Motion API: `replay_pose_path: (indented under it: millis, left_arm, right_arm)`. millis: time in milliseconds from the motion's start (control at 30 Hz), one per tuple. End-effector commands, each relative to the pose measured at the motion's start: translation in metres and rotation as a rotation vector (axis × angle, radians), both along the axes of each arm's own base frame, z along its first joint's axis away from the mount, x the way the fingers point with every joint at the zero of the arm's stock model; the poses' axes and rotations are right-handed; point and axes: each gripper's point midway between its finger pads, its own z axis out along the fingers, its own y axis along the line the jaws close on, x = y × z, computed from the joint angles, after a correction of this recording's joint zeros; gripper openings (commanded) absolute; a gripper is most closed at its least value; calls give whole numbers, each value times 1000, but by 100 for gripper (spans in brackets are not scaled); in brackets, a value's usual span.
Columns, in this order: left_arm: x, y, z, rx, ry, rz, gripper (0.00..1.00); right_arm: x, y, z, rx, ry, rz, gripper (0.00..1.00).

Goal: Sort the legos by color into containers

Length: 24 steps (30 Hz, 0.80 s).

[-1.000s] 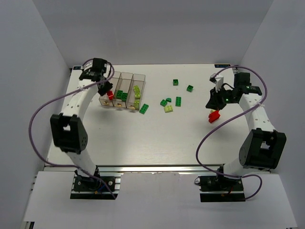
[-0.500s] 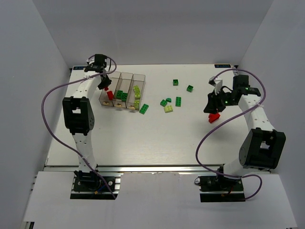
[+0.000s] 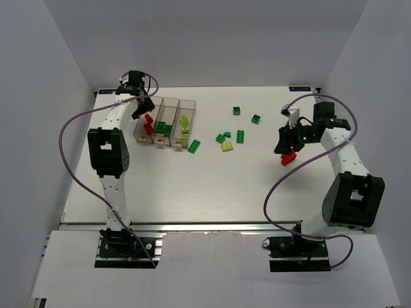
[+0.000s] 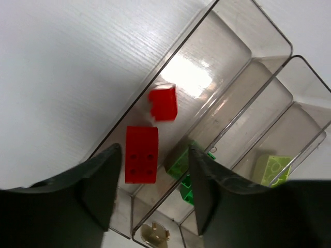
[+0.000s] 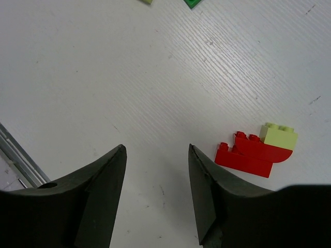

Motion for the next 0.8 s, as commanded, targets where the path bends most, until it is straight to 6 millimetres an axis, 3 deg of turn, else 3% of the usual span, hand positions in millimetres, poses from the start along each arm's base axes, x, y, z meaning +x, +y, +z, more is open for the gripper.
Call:
replay_pose_path:
  millis: [0,100,133,200,233,267,300,333,367,400,433,467,500,533,567,600,633,667,700,767]
  left_arm:
    - [11,3,43,-6,-97,5,67]
    - [9,6,58,-6,-128,12,69]
    - [8,7,74,-11,-163,12,69]
    - [1,4,83,-29,-180,-1,69]
    - [-2,1,108,-42,-242,-12,69]
    - [-7,-5,117,-69,-265,-38,69]
    - [-14,-9,110,-82,-269,-60,69]
    - [-26,-13,138,-99,-338,-87,69]
    - [-34,-22,144,-134,-364,-136,71]
    - [-46,-23,126,-145,-356,-146,77]
    - [-56,-25,129,-158,-374,-147,88]
    - [-73,-25,151,-165,-436,-151,98]
    - [-83,-26,149,-181,-441,-149,98]
    - [-98,-26,129,-190,-408,-145,98]
    - [-107,-28,127,-201,-408,-147,98]
    - [-120,-30,140,-221,-443,-153,98]
    - [-134,-36,124,-250,-415,-170,98]
    - [-142,-37,123,-266,-418,-173,98]
    - [-153,-39,135,-288,-457,-172,98]
    - [-169,-42,122,-315,-441,-173,98]
  right_arm:
    - [5,-2,2,-6,-30,-8,58]
    - [12,-9,0,-32,-45,-58,61]
    - [14,-11,-1,-44,-52,-74,64]
    - [19,-17,1,-63,-68,-134,88]
    - [24,-24,-1,-96,-95,-167,89]
    - [26,-27,2,-103,-112,-194,89]
    - [28,-31,2,-116,-124,-218,89]
    - [31,-37,0,-142,-144,-247,89]
    - [31,-39,-2,-153,-144,-258,89]
    - [32,-42,-4,-164,-143,-269,89]
    - [33,-48,-8,-191,-138,-294,89]
    - [33,-50,-13,-204,-124,-303,89]
    - [32,-53,-16,-218,-116,-306,89]
    - [32,-57,-20,-238,-108,-312,90]
    - [30,-58,-25,-250,-87,-311,89]
    - [30,-60,-27,-263,-79,-311,89]
    - [29,-64,-30,-285,-70,-311,89]
    - [29,-65,-35,-295,-48,-307,89]
    - [27,-67,-36,-303,-30,-301,89]
    - [25,-67,-44,-318,2,-271,89]
